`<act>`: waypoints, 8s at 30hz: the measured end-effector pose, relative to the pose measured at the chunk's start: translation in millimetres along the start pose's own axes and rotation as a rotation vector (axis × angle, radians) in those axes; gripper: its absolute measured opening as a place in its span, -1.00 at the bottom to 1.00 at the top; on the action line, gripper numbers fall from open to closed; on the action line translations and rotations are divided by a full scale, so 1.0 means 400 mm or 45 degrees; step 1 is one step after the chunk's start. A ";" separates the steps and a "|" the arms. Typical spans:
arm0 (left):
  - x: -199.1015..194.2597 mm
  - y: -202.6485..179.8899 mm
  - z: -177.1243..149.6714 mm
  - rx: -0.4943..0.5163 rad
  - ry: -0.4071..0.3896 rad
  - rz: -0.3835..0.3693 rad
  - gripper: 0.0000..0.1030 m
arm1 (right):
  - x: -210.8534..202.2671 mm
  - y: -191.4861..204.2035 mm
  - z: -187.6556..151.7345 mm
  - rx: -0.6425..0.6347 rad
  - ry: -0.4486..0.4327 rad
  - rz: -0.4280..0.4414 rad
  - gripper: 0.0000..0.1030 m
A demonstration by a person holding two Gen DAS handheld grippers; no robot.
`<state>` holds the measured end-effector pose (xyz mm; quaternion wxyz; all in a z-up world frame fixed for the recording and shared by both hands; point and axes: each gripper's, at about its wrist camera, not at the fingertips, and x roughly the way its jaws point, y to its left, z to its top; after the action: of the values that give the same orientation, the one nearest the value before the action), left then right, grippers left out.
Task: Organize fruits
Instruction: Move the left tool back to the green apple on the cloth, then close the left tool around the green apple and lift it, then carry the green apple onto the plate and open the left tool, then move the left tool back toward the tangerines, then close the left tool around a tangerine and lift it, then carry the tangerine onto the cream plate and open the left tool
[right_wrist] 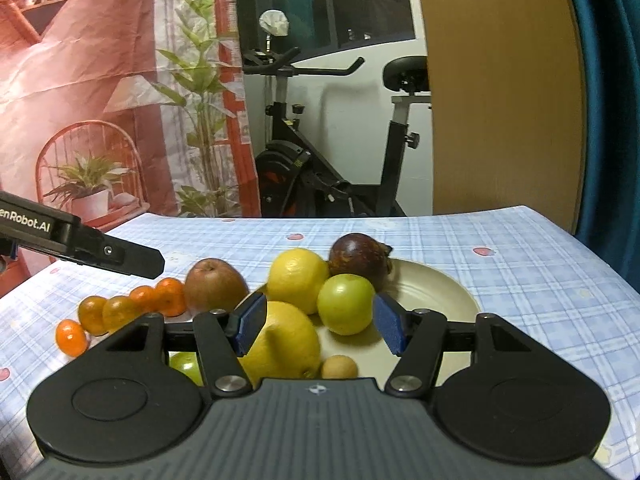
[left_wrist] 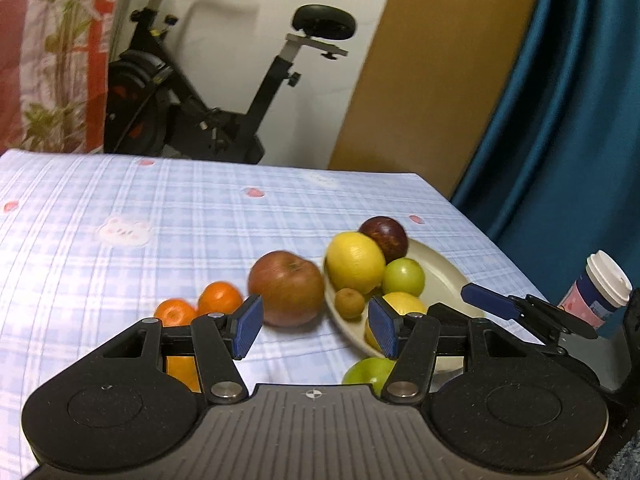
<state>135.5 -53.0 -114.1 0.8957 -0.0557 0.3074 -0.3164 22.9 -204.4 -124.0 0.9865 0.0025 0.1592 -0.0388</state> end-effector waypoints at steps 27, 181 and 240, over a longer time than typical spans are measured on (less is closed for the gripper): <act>0.063 -0.027 -0.069 0.016 0.170 -0.161 0.18 | 0.017 0.117 -0.053 -0.092 0.308 0.332 0.13; -0.095 0.252 -0.030 -0.189 -0.031 0.062 0.04 | 0.280 0.360 -0.013 -0.309 0.336 0.508 -0.12; -0.017 0.016 -0.059 0.066 0.133 -0.097 -0.12 | 0.107 0.215 -0.029 -0.115 0.262 0.491 -0.12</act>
<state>121.0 -41.6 -131.6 0.8669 -0.0275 0.3430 -0.3606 66.3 -121.8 -149.3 0.9534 -0.0074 0.2570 0.1582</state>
